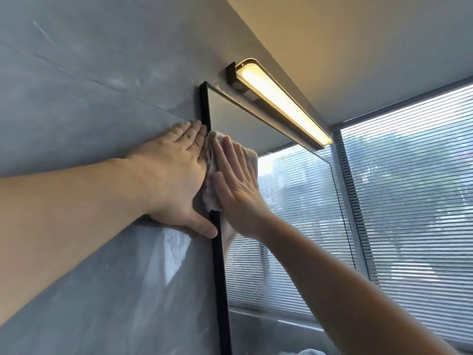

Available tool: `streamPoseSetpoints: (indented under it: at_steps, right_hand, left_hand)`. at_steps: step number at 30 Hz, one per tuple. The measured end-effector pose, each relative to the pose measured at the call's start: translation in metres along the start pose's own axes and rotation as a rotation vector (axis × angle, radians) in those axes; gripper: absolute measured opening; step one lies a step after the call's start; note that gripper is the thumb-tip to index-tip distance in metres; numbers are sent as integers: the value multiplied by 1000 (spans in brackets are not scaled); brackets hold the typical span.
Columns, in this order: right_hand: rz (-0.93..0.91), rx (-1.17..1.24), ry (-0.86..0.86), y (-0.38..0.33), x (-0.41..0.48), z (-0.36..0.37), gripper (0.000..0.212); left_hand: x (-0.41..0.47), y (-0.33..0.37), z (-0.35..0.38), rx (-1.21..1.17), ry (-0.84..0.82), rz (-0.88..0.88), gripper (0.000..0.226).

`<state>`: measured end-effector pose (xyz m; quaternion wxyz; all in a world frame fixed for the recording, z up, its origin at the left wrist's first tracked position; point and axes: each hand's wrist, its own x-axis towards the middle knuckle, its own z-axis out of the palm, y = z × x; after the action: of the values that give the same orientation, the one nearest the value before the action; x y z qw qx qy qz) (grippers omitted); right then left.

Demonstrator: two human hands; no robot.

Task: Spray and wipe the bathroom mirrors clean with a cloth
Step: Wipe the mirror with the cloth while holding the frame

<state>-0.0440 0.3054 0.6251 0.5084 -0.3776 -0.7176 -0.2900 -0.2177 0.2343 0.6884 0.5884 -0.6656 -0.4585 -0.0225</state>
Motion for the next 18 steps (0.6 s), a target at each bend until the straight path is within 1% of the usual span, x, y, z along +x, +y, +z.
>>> streamPoseSetpoints:
  at_steps: [2,3,5,7,9,10,11,13,14,15,16,18]
  right_hand:
    - [-46,-12,13,4,0,-4,51]
    - [-41,-25,29,16,1,-2,51]
    - [50,-47,74,44,2,3,56]
    - [184,-59,171,68,1,9,64]
    - [280,-34,194,72,0,8,69]
    - [269,-20,160,64,-3,7,71]
    - [219,-17,104,52,-7,6,69]
    - [35,-33,21,20,-19,7,61]
    - [-40,-37,13,10,-25,8,58]
    - [-77,-35,23,9,-27,10,55]
    - [-78,-34,43,15,-27,10,54]
    - [0,-105,134,47,-22,14,55]
  left_hand:
    - [-1,1,-1,-6,-12,-4,155]
    - [-1,2,-1,-8,-14,-8,155]
    - [-2,5,-2,-16,-16,-20,157]
    - [-1,8,-3,-30,-13,-32,158]
    - [0,9,-3,-40,-7,-38,160]
    - [1,9,-3,-44,-5,-38,160]
    - [1,9,-3,-45,-3,-39,160]
    - [2,10,-3,-45,-1,-38,159]
    - [2,10,-3,-44,1,-37,158]
    - [1,10,-3,-47,3,-37,157]
    - [0,10,-3,-52,3,-38,158]
    - [-2,12,-3,-62,-3,-43,160]
